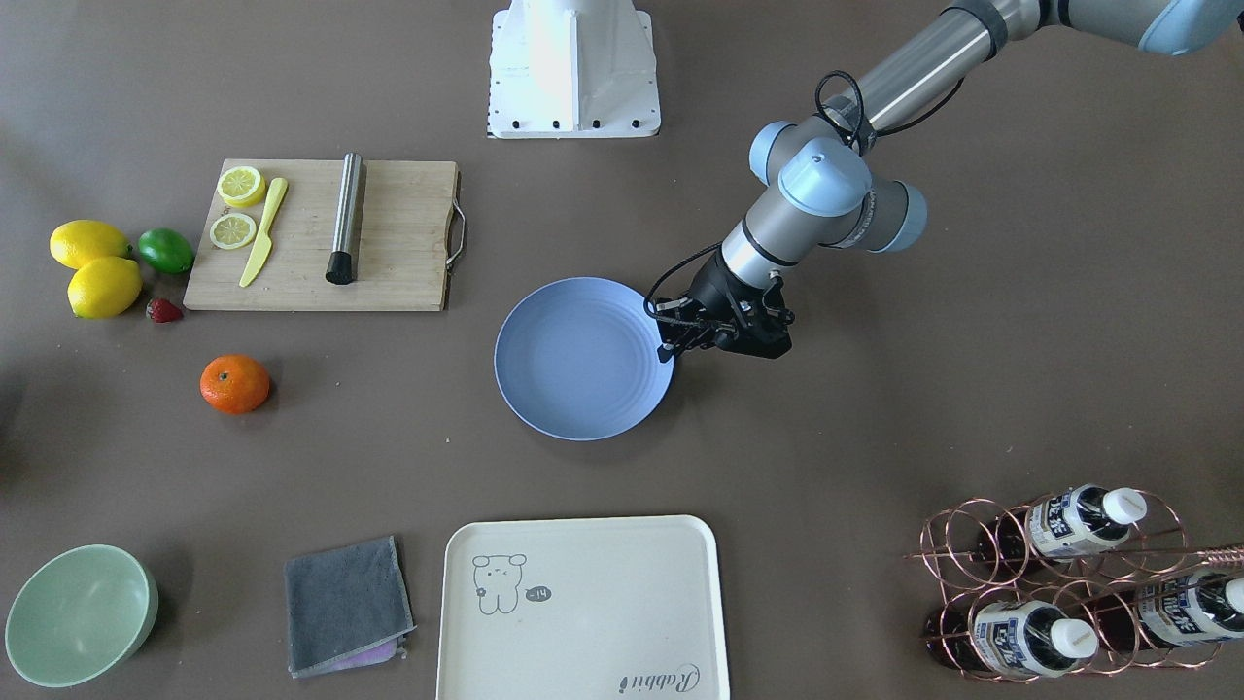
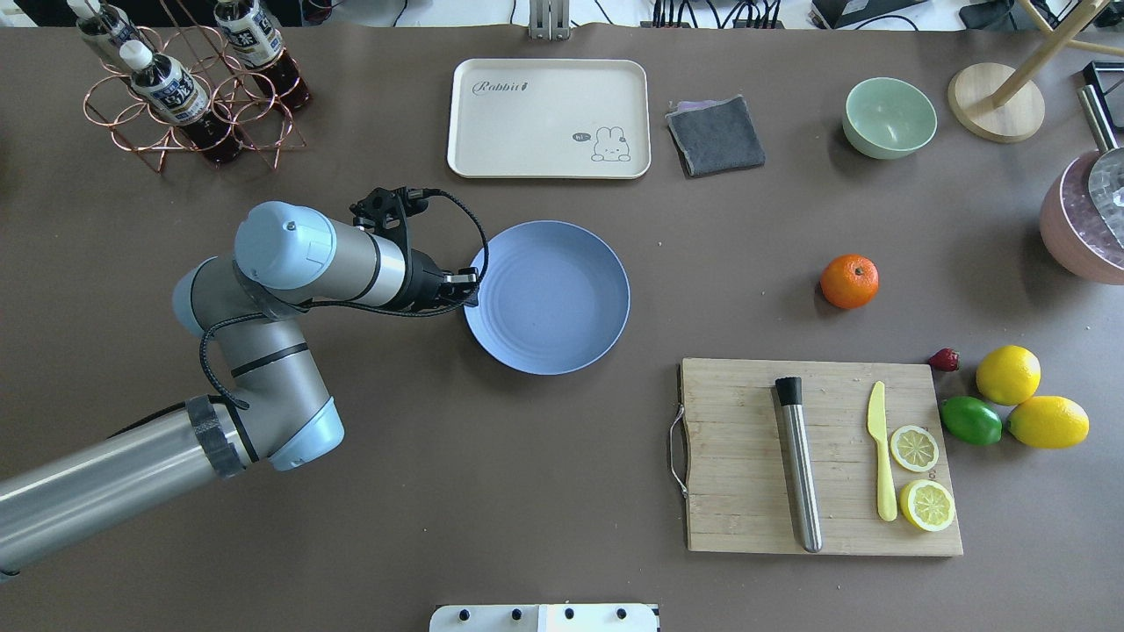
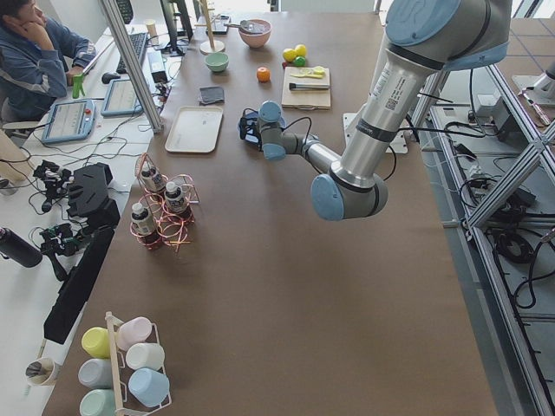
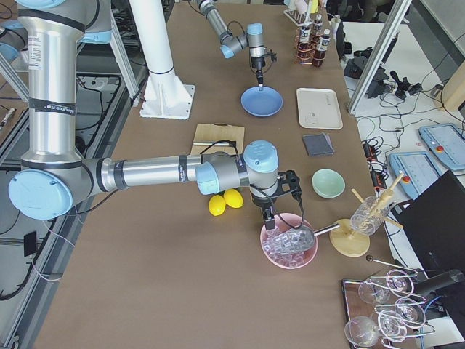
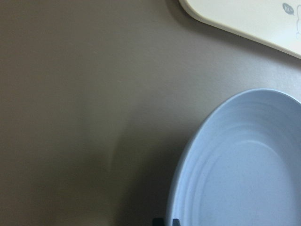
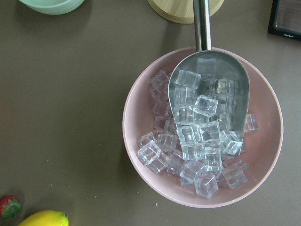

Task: Pick orange to plate
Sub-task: 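Slide the light blue plate with the left gripper toward the table center, then withdraw the left gripper while the right gripper reaches toward the orange, then lower the right gripper onto the orange, close and lift it, then carry the orange with the right gripper over the light blue plate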

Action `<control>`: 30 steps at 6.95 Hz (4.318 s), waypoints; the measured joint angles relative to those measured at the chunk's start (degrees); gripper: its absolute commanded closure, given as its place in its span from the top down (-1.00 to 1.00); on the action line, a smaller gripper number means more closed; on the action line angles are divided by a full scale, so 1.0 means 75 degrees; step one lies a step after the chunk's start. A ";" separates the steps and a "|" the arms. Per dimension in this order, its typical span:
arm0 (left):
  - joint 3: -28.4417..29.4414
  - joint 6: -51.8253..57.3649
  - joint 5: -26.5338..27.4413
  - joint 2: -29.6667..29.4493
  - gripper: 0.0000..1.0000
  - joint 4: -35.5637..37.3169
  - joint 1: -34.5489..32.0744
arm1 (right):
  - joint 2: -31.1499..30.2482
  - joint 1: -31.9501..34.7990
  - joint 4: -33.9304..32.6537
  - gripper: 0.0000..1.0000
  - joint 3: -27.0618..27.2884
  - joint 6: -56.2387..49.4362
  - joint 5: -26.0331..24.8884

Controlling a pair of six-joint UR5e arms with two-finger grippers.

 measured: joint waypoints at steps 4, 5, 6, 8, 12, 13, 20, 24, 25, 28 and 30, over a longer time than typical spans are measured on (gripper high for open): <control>-0.0395 0.0442 -0.0410 0.0504 0.98 0.0099 -0.0550 | 0.0219 -0.0278 0.0017 1.00 0.0101 0.0933 0.0032; -0.0778 0.0964 -0.1096 0.1119 0.98 0.0098 -0.1169 | 0.0424 -0.0606 0.0021 1.00 0.0166 0.1602 0.0020; -0.1169 0.1661 -0.1746 0.1888 0.98 0.0093 -0.1825 | 0.0693 -0.1052 0.0057 1.00 0.0218 0.2374 -0.0049; -0.1641 0.3732 -0.2809 0.3528 0.98 0.0096 -0.3233 | 0.1286 -0.2288 0.0315 0.99 0.0316 0.4348 -0.0698; -0.1130 0.8733 -0.4303 0.4871 0.98 0.1309 -0.6395 | 0.2533 -0.4240 0.0377 0.99 -0.0349 0.6243 -0.2094; -0.1080 0.9250 -0.4345 0.4909 0.98 0.1576 -0.6693 | 0.2646 -0.4439 0.0471 0.98 -0.0601 0.6313 -0.2140; -0.1108 0.9546 -0.4360 0.4932 0.98 0.1741 -0.6883 | 0.2728 -0.4811 0.1660 0.90 -0.1741 0.6672 -0.2152; -0.1130 0.9539 -0.4347 0.4941 0.98 0.1741 -0.6883 | 0.2651 -0.5056 0.1696 -1.00 -0.1586 0.7069 -0.2163; -0.1133 0.9534 -0.4352 0.4942 0.98 0.1741 -0.6883 | 0.2637 -0.5061 0.1684 -1.00 -0.1502 0.7138 -0.2164; -0.1118 0.9520 -0.4356 0.4946 0.98 0.1749 -0.6883 | 0.3586 -0.5372 0.0507 -1.00 -0.1002 0.8015 -0.2290; -0.1090 0.9508 -0.4356 0.4931 0.98 0.1753 -0.6876 | 0.5167 -0.6160 -0.0401 -1.00 -0.1415 0.9585 -0.2970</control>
